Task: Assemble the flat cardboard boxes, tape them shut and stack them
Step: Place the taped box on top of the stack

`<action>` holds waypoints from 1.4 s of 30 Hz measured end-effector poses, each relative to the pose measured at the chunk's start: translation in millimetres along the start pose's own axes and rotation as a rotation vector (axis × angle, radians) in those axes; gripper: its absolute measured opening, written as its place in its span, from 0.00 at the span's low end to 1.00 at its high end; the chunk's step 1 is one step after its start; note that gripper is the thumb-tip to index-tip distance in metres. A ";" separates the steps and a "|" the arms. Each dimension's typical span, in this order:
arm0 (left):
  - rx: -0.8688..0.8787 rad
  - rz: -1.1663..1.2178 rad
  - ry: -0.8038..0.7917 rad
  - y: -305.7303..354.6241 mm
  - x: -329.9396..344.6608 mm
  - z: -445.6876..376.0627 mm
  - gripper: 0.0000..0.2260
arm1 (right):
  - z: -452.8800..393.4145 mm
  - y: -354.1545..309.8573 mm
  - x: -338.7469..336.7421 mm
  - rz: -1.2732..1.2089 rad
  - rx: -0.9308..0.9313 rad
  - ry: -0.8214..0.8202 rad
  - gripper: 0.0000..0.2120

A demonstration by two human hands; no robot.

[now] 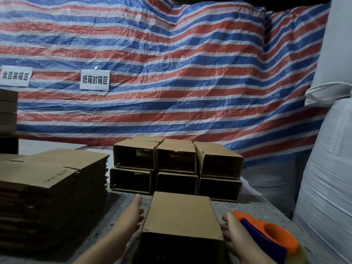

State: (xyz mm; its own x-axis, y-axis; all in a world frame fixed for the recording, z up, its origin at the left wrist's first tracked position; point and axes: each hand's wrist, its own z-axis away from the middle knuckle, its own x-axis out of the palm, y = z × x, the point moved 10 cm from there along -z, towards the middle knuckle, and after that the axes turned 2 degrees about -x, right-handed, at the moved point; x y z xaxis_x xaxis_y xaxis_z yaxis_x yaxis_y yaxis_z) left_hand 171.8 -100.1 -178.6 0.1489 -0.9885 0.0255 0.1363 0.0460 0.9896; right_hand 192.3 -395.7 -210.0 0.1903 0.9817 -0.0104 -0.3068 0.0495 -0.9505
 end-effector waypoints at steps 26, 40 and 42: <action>0.432 -0.033 0.284 284.0 -46.9 -44.7 0.23 | 34.8 -303.0 141.6 0.046 -0.735 -0.253 0.30; 0.286 -0.071 0.339 299.4 -99.1 -325.6 0.18 | -214.1 -356.1 302.3 0.146 -0.467 -0.261 0.29; 0.249 -0.073 0.345 291.8 -104.9 -354.5 0.19 | -239.6 -358.3 314.0 0.176 -0.452 -0.232 0.29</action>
State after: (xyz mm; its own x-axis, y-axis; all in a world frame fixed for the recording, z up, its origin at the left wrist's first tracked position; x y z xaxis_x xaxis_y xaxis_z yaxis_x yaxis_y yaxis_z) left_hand 543.2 68.1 57.3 0.4724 -0.8798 -0.0530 -0.0760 -0.1006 0.9920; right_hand 585.5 -149.3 52.9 -0.0542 0.9854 -0.1614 0.1262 -0.1535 -0.9801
